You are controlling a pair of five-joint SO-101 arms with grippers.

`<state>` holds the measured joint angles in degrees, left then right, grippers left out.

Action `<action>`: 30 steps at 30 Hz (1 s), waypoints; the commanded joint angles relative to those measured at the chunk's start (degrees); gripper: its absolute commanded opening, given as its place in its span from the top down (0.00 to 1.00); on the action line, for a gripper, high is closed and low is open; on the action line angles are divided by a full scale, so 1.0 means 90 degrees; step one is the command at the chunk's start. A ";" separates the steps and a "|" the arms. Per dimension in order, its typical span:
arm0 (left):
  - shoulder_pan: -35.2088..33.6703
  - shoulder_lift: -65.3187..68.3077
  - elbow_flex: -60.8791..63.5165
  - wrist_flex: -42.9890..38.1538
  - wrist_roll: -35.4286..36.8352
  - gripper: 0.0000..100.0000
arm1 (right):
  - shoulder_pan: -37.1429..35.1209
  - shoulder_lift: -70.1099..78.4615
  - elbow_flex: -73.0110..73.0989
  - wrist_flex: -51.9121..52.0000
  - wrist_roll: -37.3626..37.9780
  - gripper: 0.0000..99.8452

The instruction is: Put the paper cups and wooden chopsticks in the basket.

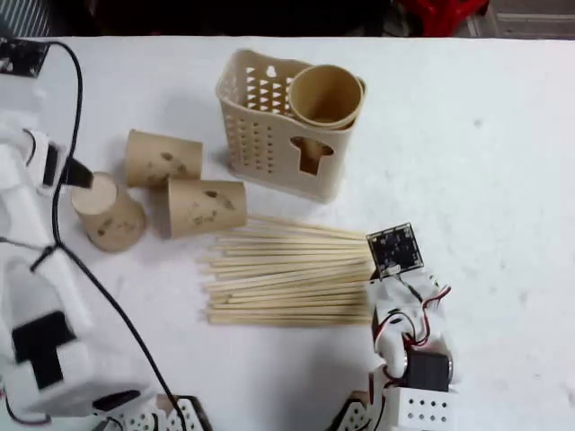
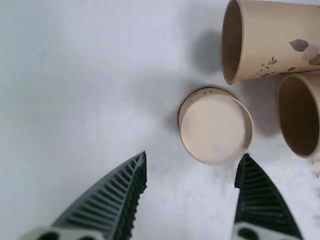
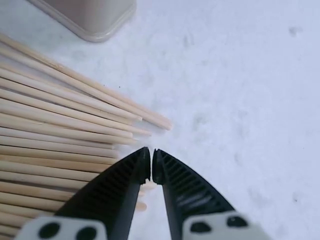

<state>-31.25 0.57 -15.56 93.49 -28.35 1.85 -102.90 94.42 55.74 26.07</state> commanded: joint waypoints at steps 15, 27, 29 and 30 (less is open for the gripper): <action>-0.1626 0.0650 0.2159 -0.2989 -0.0440 0.71 | -0.0015 -0.0034 -0.0039 -0.0122 0.0039 0.98; -0.2564 0.0698 0.0781 -0.2784 -0.0488 0.71 | -0.0015 -0.0034 -0.0039 -0.0103 0.0039 0.98; -0.2623 0.0708 0.0254 -0.2491 -0.0410 0.71 | -0.0015 -0.0034 -0.0039 -0.0103 0.0039 0.98; -0.2623 0.0708 0.0000 -0.2305 -0.0400 0.71 | -0.0015 -0.0034 -0.0039 -0.0103 0.0039 0.98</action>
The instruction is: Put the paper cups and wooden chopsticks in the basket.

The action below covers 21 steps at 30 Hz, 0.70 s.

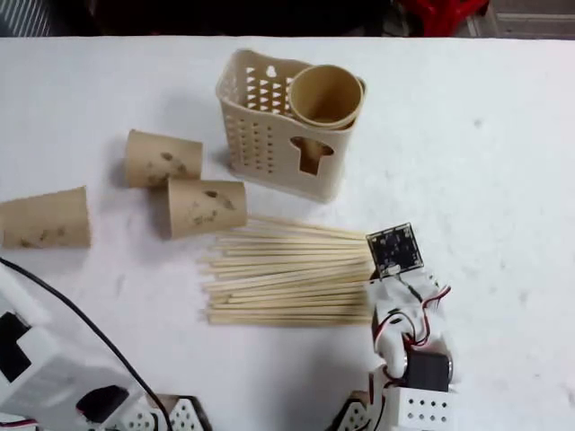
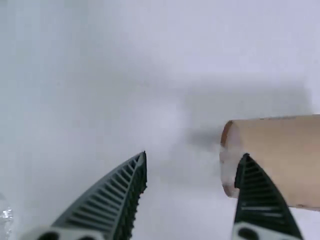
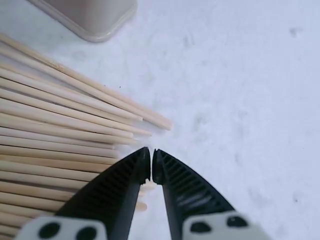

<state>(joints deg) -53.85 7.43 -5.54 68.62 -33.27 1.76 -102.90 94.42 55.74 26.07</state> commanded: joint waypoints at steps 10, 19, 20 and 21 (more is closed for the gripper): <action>0.1167 -0.0044 -0.2442 0.2852 0.0117 0.71 | -0.0005 -0.0034 -0.0039 -0.0103 0.0039 0.98; 0.2554 -0.0054 -0.1817 0.3028 0.0039 0.71 | -0.0005 -0.0034 -0.0039 -0.0103 0.0039 0.98; 0.2632 -0.0063 -0.1719 0.2960 -0.0049 0.71 | -0.0005 -0.0034 -0.0039 -0.0103 0.0039 0.98; 0.2691 -0.0063 -0.1582 0.2891 -0.0127 0.71 | -0.0005 -0.0034 -0.0039 -0.0103 0.0039 0.98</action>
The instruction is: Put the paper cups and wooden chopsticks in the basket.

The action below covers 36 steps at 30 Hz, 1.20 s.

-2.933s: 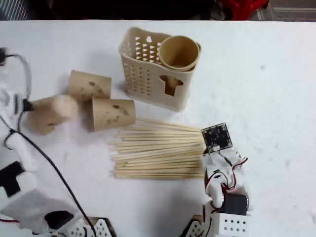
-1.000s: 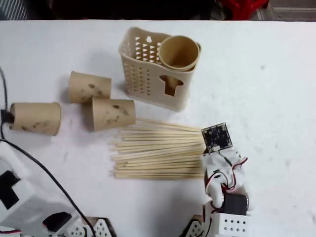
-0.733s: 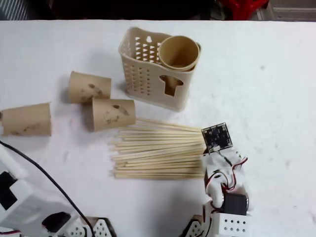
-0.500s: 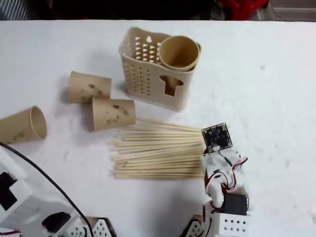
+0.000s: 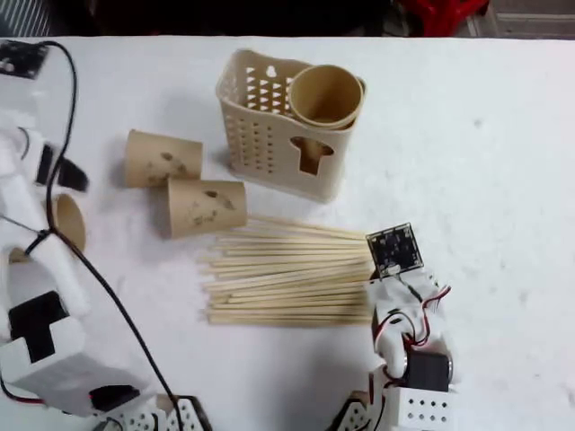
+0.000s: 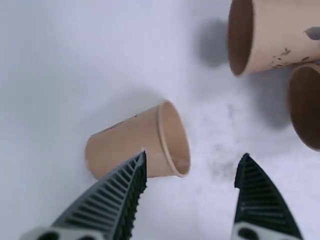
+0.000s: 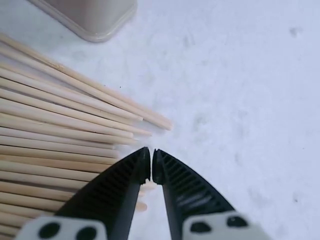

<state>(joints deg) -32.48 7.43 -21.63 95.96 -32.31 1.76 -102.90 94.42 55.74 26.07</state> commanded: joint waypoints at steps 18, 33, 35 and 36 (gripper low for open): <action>-0.0513 -0.2632 0.4415 -0.2735 -0.1651 0.74 | -0.0005 -0.0034 -0.0029 -0.0103 0.0039 0.98; -0.0991 -0.3121 0.6320 -0.4894 -0.2315 0.74 | -0.0005 -0.0034 -0.0029 -0.0093 0.0039 0.98; -0.1021 -0.2994 0.6457 -0.5148 -0.2364 0.74 | -0.0005 -0.0034 -0.0029 -0.0093 0.0039 0.98; -0.1070 -0.2945 0.6535 -0.5284 -0.2374 0.74 | -0.0005 -0.0034 -0.0029 -0.0093 0.0039 0.98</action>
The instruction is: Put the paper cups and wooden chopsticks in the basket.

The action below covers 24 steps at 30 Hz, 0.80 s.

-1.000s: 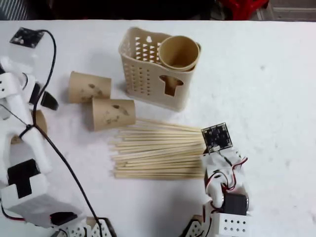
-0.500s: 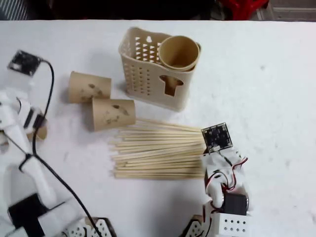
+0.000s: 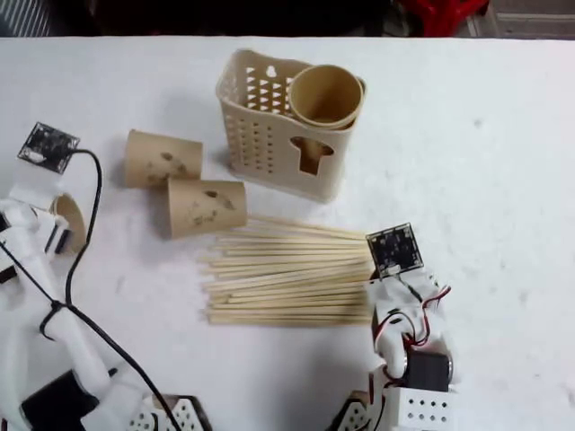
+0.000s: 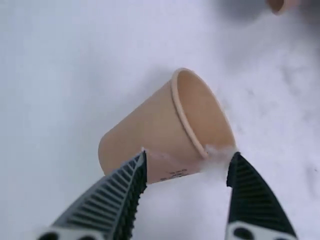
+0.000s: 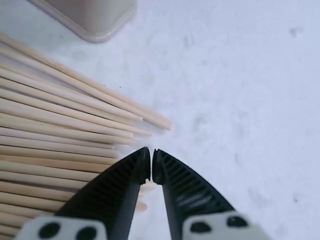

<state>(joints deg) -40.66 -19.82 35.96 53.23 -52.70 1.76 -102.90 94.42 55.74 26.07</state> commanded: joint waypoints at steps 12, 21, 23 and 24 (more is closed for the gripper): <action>-0.1177 0.0210 0.0713 -0.1905 -0.0234 0.74 | -0.0005 -0.0034 -0.0029 -0.0093 0.0039 0.98; -0.1880 0.0239 0.0987 -0.2706 0.0313 0.74 | -0.0005 -0.0034 -0.0029 -0.0093 0.0039 0.98; -0.1890 0.0249 0.1270 -0.3263 0.0518 0.74 | -0.0005 -0.0034 -0.0029 -0.0093 0.0039 0.98; -0.1871 0.0249 0.1436 -0.3516 0.0606 0.74 | -0.0005 -0.0034 -0.0029 -0.0093 0.0039 0.98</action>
<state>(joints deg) -56.92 -17.45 45.98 30.20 -50.77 1.76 -102.90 94.42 55.74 26.07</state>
